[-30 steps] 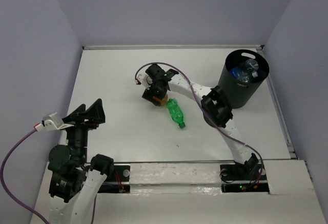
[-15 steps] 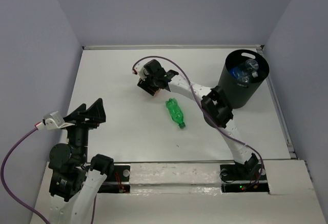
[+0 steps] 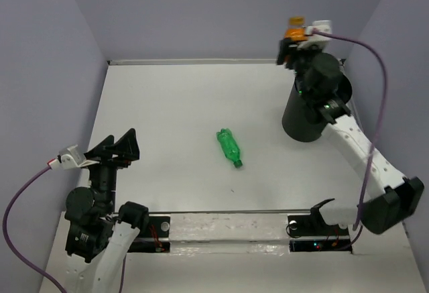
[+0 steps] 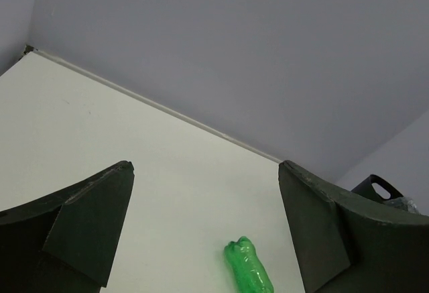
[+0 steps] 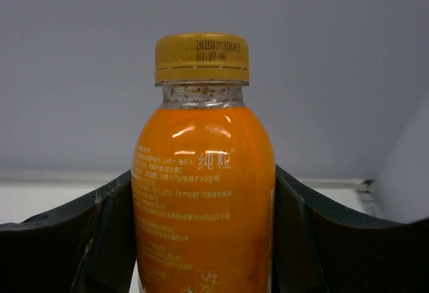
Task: Put the plastic bottles in the bin
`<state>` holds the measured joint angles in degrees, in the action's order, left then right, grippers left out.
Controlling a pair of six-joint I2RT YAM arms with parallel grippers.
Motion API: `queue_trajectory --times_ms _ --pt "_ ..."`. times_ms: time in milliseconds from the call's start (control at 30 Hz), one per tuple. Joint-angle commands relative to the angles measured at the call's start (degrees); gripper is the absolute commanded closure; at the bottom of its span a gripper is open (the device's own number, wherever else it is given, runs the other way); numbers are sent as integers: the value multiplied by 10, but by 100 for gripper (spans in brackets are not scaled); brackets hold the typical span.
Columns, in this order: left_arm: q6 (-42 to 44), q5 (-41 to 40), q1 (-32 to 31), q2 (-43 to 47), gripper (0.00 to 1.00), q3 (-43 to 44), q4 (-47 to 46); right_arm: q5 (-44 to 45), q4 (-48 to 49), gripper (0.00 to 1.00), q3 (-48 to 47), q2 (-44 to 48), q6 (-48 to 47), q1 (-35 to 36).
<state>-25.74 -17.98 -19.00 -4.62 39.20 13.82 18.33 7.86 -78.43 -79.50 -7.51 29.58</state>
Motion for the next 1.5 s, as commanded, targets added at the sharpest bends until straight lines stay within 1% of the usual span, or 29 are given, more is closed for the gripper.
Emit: queue_trajectory --times_ms 0,67,100,233,333,433,700,900,1067,1167,1200,1267,1300,1467 --pt "11 9 -1 15 1 -9 -37 109 86 39 101 106 95 -117" --pt "11 8 -3 18 1 -8 -36 133 87 39 119 130 94 -150" --pt "12 7 -4 19 1 -9 -35 130 88 39 129 138 95 -185" --pt "12 7 -10 26 1 -9 -34 67 70 39 118 114 113 -237" --pt "13 5 -12 30 1 -8 -30 33 48 39 111 96 124 -237" --pt "13 3 -13 32 1 -8 -28 1 38 39 126 88 149 -237" --pt "13 4 -17 32 1 -8 -30 -41 30 37 167 61 185 -237" --pt "13 4 -17 28 1 -8 -29 -58 46 33 199 59 201 -237" --pt "12 5 -17 26 1 -9 -31 -61 44 25 206 61 201 -237" --pt "11 4 -16 26 1 -9 -30 -53 43 16 210 70 205 -237" --pt "11 4 -17 26 1 -8 -30 -52 43 10 213 73 207 -237" --pt "11 4 -17 24 1 -9 -30 -50 40 6 212 80 206 -237" --pt "12 4 -17 24 1 -8 -30 -50 38 4 210 85 205 -237" --pt "11 4 -17 23 1 -9 -31 -44 37 4 205 118 203 -226"
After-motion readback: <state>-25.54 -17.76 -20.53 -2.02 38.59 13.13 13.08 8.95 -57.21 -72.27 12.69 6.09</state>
